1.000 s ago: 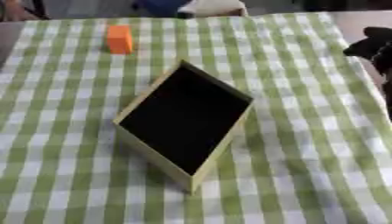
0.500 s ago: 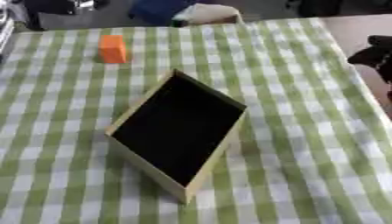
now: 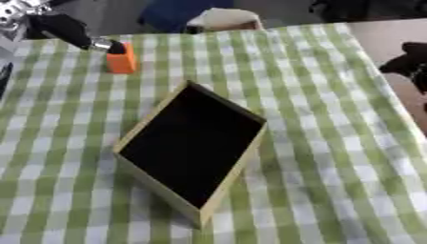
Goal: Pick up objects on the table and place them in the box.
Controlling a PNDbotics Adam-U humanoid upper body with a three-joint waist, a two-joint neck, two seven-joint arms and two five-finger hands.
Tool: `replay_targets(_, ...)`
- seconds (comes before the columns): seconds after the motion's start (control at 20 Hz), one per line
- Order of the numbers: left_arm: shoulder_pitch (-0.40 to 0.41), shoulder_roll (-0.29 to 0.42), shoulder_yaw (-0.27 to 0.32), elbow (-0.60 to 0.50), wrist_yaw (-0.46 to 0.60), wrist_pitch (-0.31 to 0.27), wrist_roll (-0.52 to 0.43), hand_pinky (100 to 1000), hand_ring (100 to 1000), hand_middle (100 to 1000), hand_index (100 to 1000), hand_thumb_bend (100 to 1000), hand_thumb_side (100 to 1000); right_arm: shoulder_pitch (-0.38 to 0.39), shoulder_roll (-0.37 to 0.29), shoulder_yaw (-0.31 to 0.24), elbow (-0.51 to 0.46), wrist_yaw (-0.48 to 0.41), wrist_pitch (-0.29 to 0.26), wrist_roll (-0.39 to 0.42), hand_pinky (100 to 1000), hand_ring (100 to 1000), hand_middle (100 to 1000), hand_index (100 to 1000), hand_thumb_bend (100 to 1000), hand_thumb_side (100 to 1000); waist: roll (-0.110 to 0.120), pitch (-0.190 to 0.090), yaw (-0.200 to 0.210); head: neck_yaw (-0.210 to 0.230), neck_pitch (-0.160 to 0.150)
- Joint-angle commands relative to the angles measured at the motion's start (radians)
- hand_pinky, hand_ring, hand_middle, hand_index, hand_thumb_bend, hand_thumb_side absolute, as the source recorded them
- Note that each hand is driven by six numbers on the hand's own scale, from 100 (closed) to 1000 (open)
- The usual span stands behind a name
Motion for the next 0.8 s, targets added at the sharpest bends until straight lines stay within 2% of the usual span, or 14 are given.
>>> replay_targets(0.05, -0.029, 0.012, 0.012, -0.005, -0.020, 0.022, -0.042, 854, 825, 821, 992, 713, 465, -0.010, -0.027, 0.000, -0.020, -0.006, -0.001, 0.000, 822, 697, 630, 814, 100, 992, 0.000, -0.017, -0.002, 0.003, -0.004)
replay_targets(0.35, -0.034, 0.014, 0.014, -0.009, -0.039, 0.041, -0.075, 837, 811, 797, 1000, 686, 436, -0.014, -0.029, 0.001, -0.020, -0.006, 0.002, 0.002, 822, 697, 630, 814, 100, 993, 0.004, -0.012, -0.005, 0.002, -0.003)
replay_targets(0.4, -0.035, 0.013, 0.014, -0.010, -0.040, 0.041, -0.077, 834, 806, 777, 949, 680, 417, -0.014, -0.029, 0.001, -0.020, -0.006, 0.002, 0.002, 822, 696, 628, 814, 100, 994, 0.004, -0.010, -0.007, 0.003, -0.003)
replay_targets(0.45, -0.036, 0.013, 0.014, -0.009, -0.040, 0.038, -0.080, 834, 806, 777, 949, 680, 417, -0.016, -0.030, 0.001, -0.020, -0.006, 0.002, 0.002, 822, 696, 628, 814, 100, 994, 0.006, -0.007, -0.011, 0.004, -0.005)
replay_targets(0.65, -0.039, 0.012, 0.015, -0.006, -0.038, 0.022, -0.097, 844, 820, 786, 931, 726, 387, -0.019, -0.034, 0.000, -0.020, -0.005, 0.004, 0.000, 822, 690, 626, 813, 100, 996, 0.017, 0.006, -0.032, 0.011, -0.011)
replay_targets(0.7, -0.039, 0.013, 0.017, -0.005, -0.039, 0.019, -0.101, 861, 838, 803, 930, 703, 343, -0.019, -0.034, 0.000, -0.020, -0.004, 0.005, -0.001, 822, 689, 626, 813, 100, 998, 0.020, 0.009, -0.038, 0.013, -0.012)
replay_targets(0.8, -0.039, 0.016, 0.022, -0.002, -0.042, 0.018, -0.104, 876, 852, 808, 931, 676, 310, -0.018, -0.036, -0.001, -0.020, -0.003, 0.006, -0.001, 822, 687, 625, 813, 100, 999, 0.026, 0.013, -0.048, 0.017, -0.013)
